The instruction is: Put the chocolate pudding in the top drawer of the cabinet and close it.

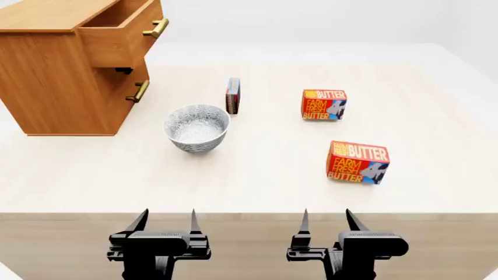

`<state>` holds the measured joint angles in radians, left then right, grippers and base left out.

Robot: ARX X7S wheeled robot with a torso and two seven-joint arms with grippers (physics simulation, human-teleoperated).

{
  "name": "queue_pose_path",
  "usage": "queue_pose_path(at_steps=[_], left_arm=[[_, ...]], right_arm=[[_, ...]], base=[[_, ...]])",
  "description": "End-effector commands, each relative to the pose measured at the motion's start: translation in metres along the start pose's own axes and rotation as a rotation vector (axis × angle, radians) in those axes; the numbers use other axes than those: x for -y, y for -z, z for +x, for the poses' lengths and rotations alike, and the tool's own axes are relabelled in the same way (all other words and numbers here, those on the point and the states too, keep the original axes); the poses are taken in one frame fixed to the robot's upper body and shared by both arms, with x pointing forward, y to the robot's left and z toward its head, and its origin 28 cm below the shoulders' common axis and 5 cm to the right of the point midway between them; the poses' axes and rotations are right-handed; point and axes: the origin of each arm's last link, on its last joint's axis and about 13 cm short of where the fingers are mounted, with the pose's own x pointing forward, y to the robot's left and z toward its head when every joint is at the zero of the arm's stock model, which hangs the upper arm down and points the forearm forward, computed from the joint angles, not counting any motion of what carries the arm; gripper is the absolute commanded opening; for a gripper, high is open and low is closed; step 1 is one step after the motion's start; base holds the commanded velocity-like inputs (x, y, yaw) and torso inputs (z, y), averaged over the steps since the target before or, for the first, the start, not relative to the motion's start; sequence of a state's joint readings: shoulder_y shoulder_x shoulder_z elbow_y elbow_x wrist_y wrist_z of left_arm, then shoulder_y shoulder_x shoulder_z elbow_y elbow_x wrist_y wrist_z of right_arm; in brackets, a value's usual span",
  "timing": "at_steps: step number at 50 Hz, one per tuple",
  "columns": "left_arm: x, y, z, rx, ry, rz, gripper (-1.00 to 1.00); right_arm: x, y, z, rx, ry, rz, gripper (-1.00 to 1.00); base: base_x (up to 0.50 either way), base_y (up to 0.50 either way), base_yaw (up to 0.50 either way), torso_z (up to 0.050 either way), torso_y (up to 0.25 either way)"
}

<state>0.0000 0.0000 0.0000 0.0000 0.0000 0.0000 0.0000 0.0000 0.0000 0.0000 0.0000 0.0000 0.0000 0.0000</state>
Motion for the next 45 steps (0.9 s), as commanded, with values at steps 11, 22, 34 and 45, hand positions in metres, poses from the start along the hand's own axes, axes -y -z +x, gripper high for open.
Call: queue_pose_path(at_steps=[11, 22, 34, 45], left_arm=[[0.000, -0.002, -0.003, 0.022, 0.012, -0.020, 1.00], [-0.010, -0.056, 0.022, 0.036, 0.040, -0.007, 1.00], [-0.019, -0.153, 0.058, 0.108, 0.105, 0.032, 1.00], [-0.028, -0.234, 0.104, 0.118, 0.133, 0.011, 1.00]], right_arm=[[0.001, 0.001, -0.001, -0.001, 0.017, 0.010, 1.00], [0.008, -0.055, 0.031, 0.105, 0.018, -0.013, 1.00], [0.022, -0.162, 0.082, 0.206, 0.021, -0.047, 1.00], [0.040, -0.241, 0.135, 0.229, 0.054, -0.086, 1.00]], base=[[0.00, 0.00, 0.00, 0.002, 0.000], [0.00, 0.00, 0.00, 0.050, 0.000], [0.00, 0.00, 0.00, 0.050, 0.000], [0.00, 0.00, 0.00, 0.050, 0.000]])
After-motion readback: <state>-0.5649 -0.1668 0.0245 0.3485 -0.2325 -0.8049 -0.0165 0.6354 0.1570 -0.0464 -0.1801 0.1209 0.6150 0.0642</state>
